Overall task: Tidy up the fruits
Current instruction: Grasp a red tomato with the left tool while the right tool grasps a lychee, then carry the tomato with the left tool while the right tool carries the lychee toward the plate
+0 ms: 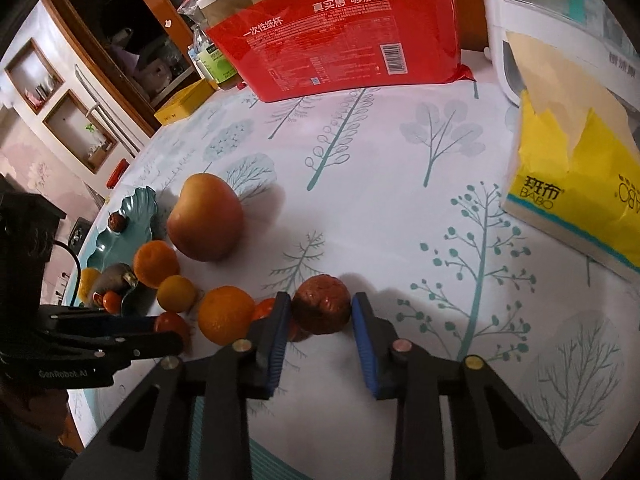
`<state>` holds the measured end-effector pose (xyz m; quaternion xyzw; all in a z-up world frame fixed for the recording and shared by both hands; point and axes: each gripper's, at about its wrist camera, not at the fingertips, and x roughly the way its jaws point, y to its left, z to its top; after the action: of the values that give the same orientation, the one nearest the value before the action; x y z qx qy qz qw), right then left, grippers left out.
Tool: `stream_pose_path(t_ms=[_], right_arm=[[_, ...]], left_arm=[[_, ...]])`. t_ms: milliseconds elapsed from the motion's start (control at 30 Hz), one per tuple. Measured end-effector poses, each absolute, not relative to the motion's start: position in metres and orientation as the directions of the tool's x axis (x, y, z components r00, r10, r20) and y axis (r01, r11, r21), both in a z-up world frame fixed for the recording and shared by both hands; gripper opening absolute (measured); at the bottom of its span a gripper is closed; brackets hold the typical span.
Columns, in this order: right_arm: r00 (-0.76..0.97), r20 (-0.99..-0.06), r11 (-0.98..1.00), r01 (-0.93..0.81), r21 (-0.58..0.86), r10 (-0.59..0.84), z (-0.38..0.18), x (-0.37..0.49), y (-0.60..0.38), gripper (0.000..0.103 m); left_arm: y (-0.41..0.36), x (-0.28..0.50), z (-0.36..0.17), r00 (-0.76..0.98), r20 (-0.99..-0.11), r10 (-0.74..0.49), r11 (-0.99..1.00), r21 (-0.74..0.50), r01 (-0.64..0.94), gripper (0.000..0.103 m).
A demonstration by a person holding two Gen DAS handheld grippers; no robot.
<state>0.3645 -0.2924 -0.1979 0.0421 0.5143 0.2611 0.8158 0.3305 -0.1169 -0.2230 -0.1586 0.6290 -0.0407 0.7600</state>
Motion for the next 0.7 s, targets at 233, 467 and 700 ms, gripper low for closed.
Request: stream_pose_path(t_ms=[233, 467, 700], right_arm=[[0.336, -0.816, 0.865, -0.357, 0.352, 0.471, -0.198, 0.364, -0.293, 0.030], [0.361, -0.826, 0.895, -0.277, 0.349, 0.434, -0.197, 0.353, -0.301, 0.030], [0.371, -0.833, 0.911, -0.193, 0.363, 0.411, -0.193, 0.325, -0.312, 0.030]], left_arm=[[-0.115, 0.329, -0.222, 0.212, -0.939, -0.270, 0.944, -0.301, -0.133, 0.031], [-0.112, 0.322, -0.215, 0.213, -0.936, -0.281, 0.942, -0.312, -0.128, 0.030], [-0.110, 0.303, -0.197, 0.237, -0.926, -0.293, 0.939, -0.325, -0.109, 0.030]])
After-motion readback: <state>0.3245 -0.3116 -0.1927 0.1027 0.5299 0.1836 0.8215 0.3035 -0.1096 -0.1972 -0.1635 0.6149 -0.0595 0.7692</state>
